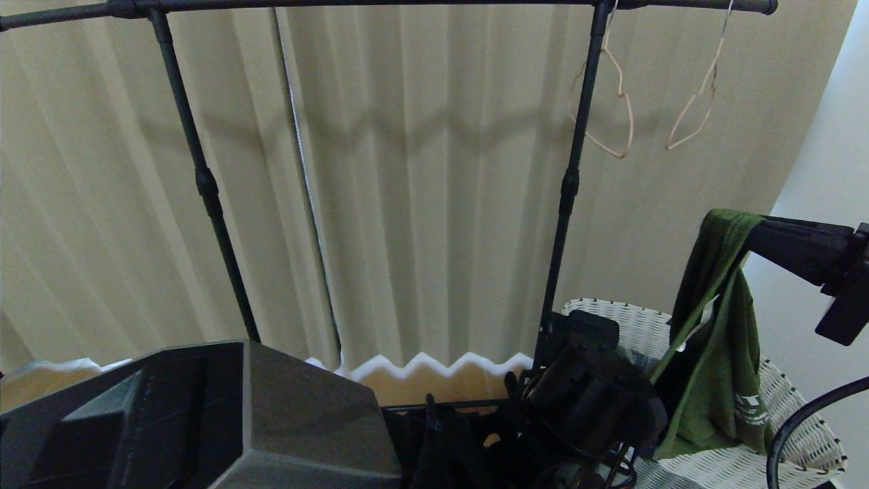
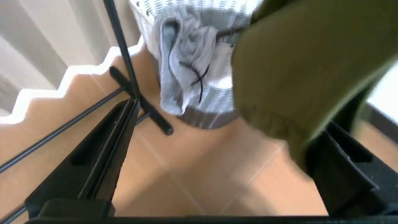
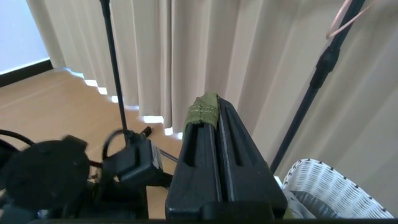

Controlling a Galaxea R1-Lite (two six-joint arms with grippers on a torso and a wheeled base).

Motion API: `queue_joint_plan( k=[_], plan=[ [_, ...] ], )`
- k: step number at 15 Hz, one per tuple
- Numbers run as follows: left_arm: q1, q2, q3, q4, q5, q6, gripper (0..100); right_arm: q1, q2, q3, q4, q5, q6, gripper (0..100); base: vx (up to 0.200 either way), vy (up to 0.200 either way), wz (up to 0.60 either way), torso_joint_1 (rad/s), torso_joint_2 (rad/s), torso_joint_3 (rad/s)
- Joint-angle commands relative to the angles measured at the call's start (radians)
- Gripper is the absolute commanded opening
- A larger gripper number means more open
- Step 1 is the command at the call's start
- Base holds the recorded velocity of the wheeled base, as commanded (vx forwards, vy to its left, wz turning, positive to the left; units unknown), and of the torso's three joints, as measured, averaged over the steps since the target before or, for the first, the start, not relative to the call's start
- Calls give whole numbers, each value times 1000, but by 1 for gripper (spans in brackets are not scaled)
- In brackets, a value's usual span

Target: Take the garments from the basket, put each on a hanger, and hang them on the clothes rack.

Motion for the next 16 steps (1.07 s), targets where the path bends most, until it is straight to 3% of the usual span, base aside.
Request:
queue_joint_plan(
  k=[1, 2, 3, 6, 8, 12, 16],
  plan=[
    [3, -1, 0, 3, 0, 4, 100, 0, -23, 1, 0, 2, 0, 0, 0, 0, 0, 0, 0, 0],
    [3, -1, 0, 3, 0, 4, 100, 0, -31, 2, 1, 2, 0, 0, 0, 0, 0, 0, 0, 0],
    [3, -5, 2, 5, 0, 5, 0, 0, -37, 2, 1, 2, 0, 0, 0, 0, 0, 0, 0, 0],
    [3, -14, 5, -1, 11, 42, 0, 0, -43, 2, 1, 0, 0, 0, 0, 0, 0, 0, 0, 0],
    [4, -43, 43, -23, 114, 88, 0, 0, -38, 2, 1, 0, 0, 0, 0, 0, 0, 0, 0, 0],
    [12, -333, 266, -37, 135, 105, 0, 0, -35, -3, 0, 3, 0, 0, 0, 0, 0, 0, 0, 0],
    [61, -618, 328, 9, 134, 187, 0, 2, -23, -59, 1, 88, 0, 0, 0, 0, 0, 0, 0, 0]
  ],
)
